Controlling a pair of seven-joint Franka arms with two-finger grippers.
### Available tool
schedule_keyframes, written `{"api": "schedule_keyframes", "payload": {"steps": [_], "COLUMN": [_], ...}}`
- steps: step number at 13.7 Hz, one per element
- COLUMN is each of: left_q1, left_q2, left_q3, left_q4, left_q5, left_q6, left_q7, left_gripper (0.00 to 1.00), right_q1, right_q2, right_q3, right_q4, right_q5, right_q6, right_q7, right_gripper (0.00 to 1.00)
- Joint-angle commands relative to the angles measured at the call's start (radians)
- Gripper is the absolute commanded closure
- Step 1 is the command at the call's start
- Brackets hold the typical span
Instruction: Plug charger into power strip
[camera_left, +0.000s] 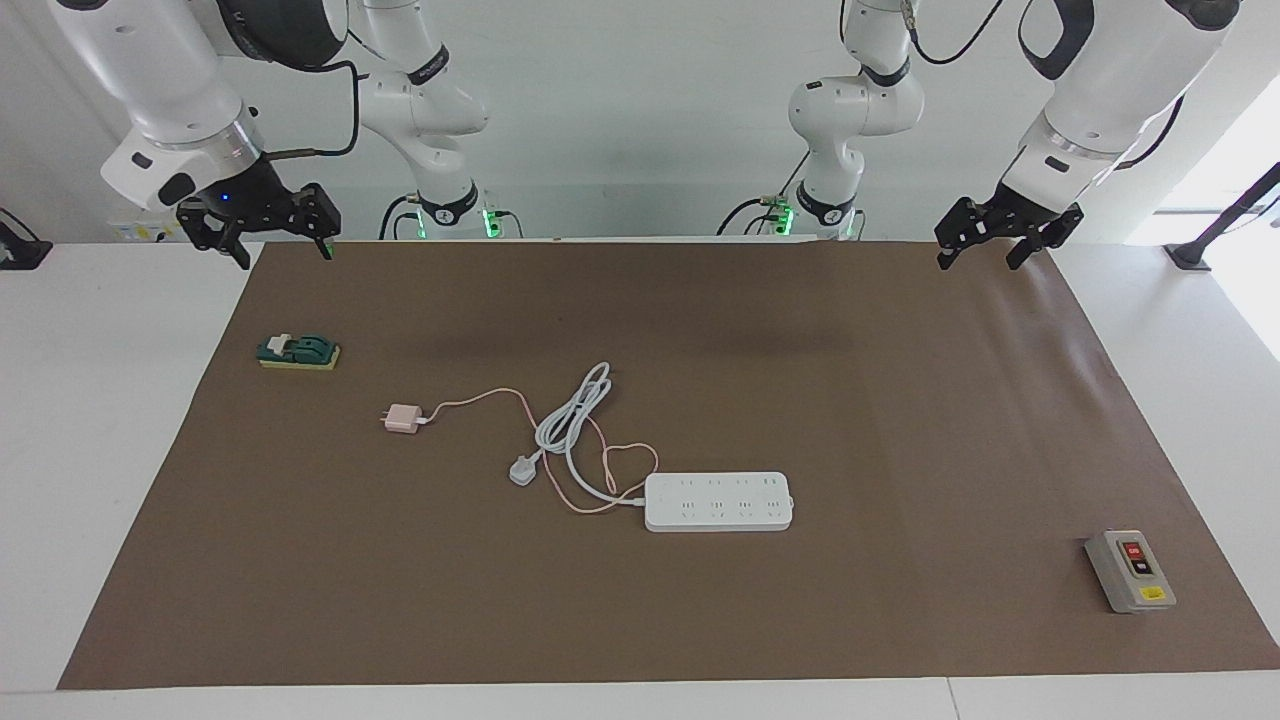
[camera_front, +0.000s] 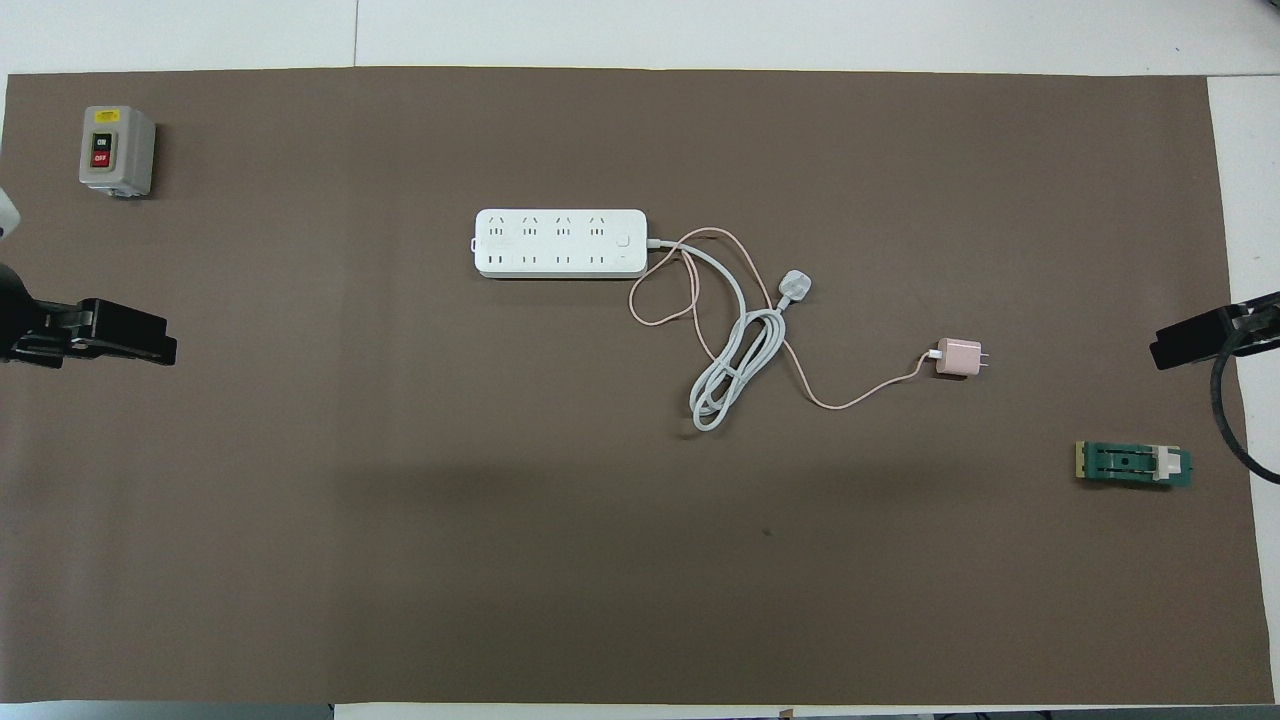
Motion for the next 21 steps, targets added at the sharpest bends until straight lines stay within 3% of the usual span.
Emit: {"api": "schedule_keyframes", "payload": {"steps": [1, 8, 10, 14, 18, 21], "left_q1": [0.011, 0.011, 0.011, 0.009, 0.008, 0.003], "left_q2": [-0.021, -0.027, -0.029, -0.029, -0.029, -0.029], "left_q3": [-0.002, -0.003, -0.003, -0.003, -0.003, -0.002], "left_q4": [-0.012, -0.032, -0.037, -0.037, -0.037, -0.037], "left_q5": [0.01, 0.01, 0.008, 0.01, 0.01, 0.01], "left_q6": [-0.017, -0.005, -0.005, -0.005, -0.005, -0.005], "left_q7": [0.017, 0.015, 0.015, 0.017, 0.017, 0.015], "left_gripper": [0.0, 0.0, 0.0, 0.0, 0.0, 0.0], "right_q1": [-0.007, -0.017, -0.02, -0.095, -0.168, -0.217], "right_q2": [-0.012, -0.025, -0.028, -0.047, 0.059, 0.122], "right_q3": [0.005, 0.003, -0.001, -0.004, -0.006, -0.009], "right_q4": [-0.016, -0.042, -0.074, -0.228, -0.321, -0.44], "right_q5": [-0.007, -0.003, 0.016, 0.209, 0.422, 0.601], "right_q6": [0.015, 0.049, 0.065, 0.127, 0.238, 0.36], "right_q7": [0.013, 0.02, 0.104, 0.418, 0.753, 0.876], "right_gripper": [0.0, 0.0, 0.0, 0.0, 0.0, 0.0]}}
